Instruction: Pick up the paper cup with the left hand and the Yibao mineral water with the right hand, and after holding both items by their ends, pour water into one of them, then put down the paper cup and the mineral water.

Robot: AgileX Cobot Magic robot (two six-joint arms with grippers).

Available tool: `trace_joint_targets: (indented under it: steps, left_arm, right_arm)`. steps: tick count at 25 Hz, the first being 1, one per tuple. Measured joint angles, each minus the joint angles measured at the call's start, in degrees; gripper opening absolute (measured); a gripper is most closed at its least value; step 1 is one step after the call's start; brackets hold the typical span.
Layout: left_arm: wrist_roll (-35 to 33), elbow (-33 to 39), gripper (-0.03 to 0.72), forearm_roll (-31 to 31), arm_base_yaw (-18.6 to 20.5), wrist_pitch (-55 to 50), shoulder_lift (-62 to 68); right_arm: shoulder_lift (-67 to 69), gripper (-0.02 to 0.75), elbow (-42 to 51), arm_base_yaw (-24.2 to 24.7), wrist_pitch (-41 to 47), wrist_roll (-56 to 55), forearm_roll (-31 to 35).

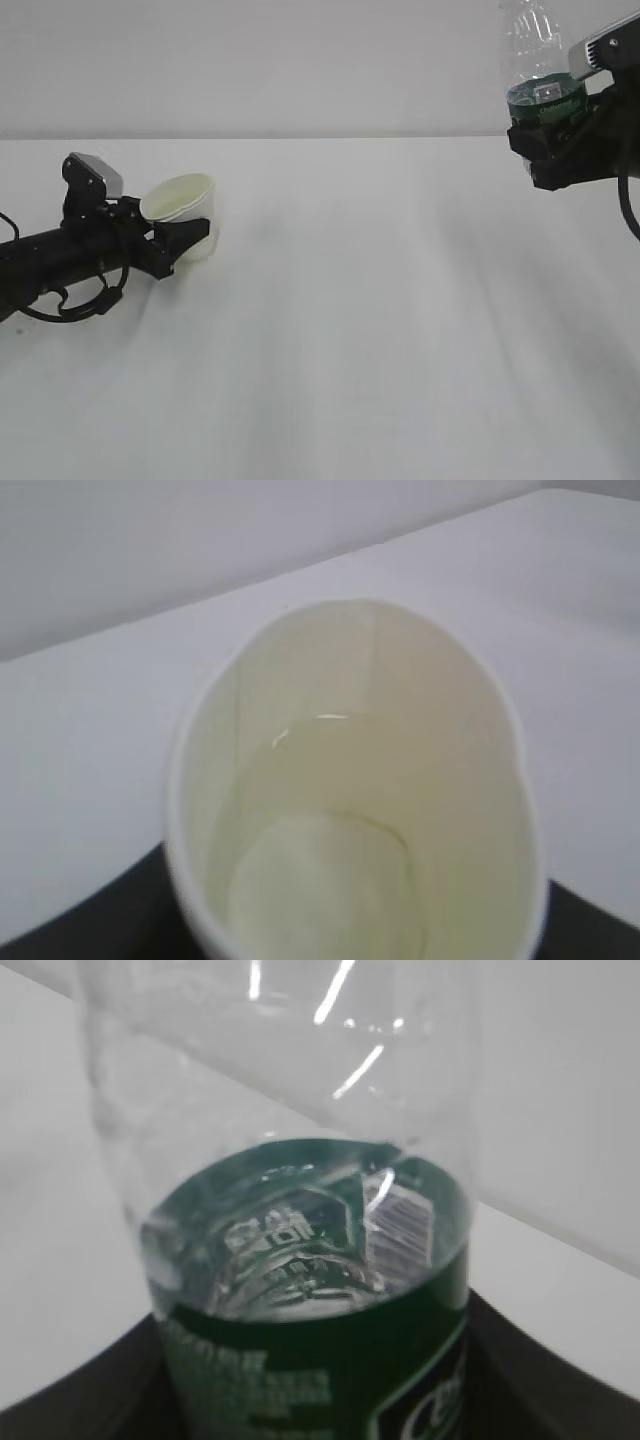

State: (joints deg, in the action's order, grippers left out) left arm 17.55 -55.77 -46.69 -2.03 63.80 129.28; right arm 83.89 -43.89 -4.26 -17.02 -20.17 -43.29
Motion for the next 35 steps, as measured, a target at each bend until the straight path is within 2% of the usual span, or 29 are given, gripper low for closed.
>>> trace_joint_targets:
  steps: [12,28,30,35]
  left_arm:
    - [-2.79,0.00,0.420,2.11,0.22,0.25,2.22]
    - [-3.00,0.00,0.421,3.08,0.22,2.01,3.33]
    - [-3.00,0.00,0.443,3.08,0.22,2.01,3.33]
    - [-3.14,0.00,0.591,3.08,0.22,2.01,3.43]
  right_arm:
    - [0.00,0.462,0.00,0.00,0.00,0.00,0.00]
    - [0.00,0.462,0.00,0.00,0.00,0.00,0.00]
    - [0.00,0.462,0.00,0.00,0.00,0.00,0.00]
    - [0.00,0.462,0.00,0.00,0.00,0.00,0.00]
